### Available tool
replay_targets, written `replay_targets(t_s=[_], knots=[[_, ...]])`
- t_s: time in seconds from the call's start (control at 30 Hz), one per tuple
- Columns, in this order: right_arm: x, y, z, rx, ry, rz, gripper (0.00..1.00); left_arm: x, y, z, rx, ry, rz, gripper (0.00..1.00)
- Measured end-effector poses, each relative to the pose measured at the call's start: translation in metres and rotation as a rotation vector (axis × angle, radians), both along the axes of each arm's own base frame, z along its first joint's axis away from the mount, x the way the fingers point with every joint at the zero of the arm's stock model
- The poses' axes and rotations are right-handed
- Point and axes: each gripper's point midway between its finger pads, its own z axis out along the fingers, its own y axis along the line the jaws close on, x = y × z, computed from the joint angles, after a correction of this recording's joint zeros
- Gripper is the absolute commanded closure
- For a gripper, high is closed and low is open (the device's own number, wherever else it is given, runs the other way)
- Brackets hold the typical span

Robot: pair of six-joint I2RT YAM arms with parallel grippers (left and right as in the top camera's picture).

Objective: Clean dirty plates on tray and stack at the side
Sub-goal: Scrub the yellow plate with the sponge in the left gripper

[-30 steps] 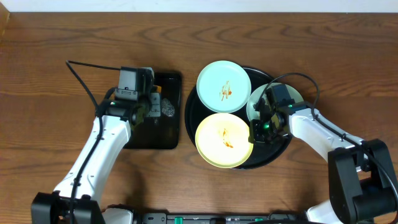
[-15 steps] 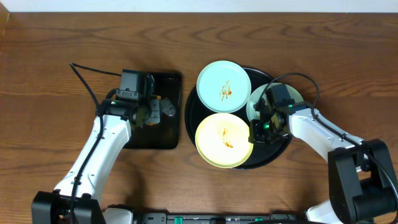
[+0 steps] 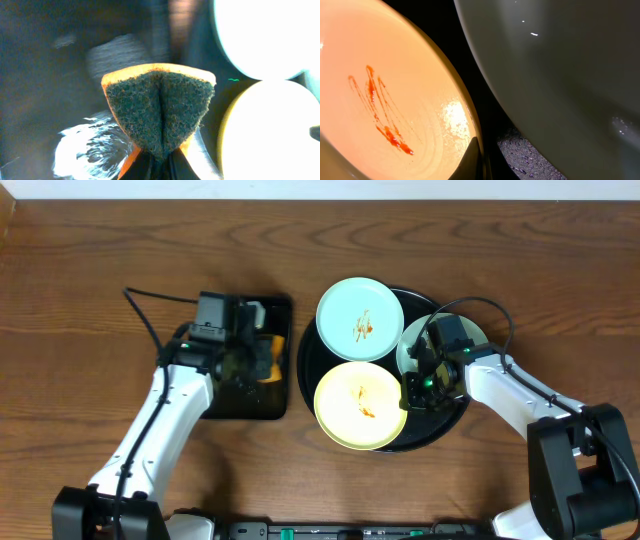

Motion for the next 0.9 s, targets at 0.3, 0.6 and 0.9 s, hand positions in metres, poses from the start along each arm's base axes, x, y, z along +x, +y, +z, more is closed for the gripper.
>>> replay_targets(t_s=[0.3, 0.6, 0.9], knots=[[0.0, 0.0, 0.0, 0.0, 0.0, 0.0, 0.99, -0.015, -0.1, 0.021, -0.189, -0.062, -0.218, 0.92], [0.0, 0.0, 0.0, 0.0, 0.0, 0.0, 0.98, -0.041, -0.179, -0.018, -0.259, 0.065, -0.257, 0.92], [0.0, 0.0, 0.0, 0.0, 0.0, 0.0, 0.99, -0.077, -0.211, -0.073, -0.216, 0.228, -0.273, 0.92]])
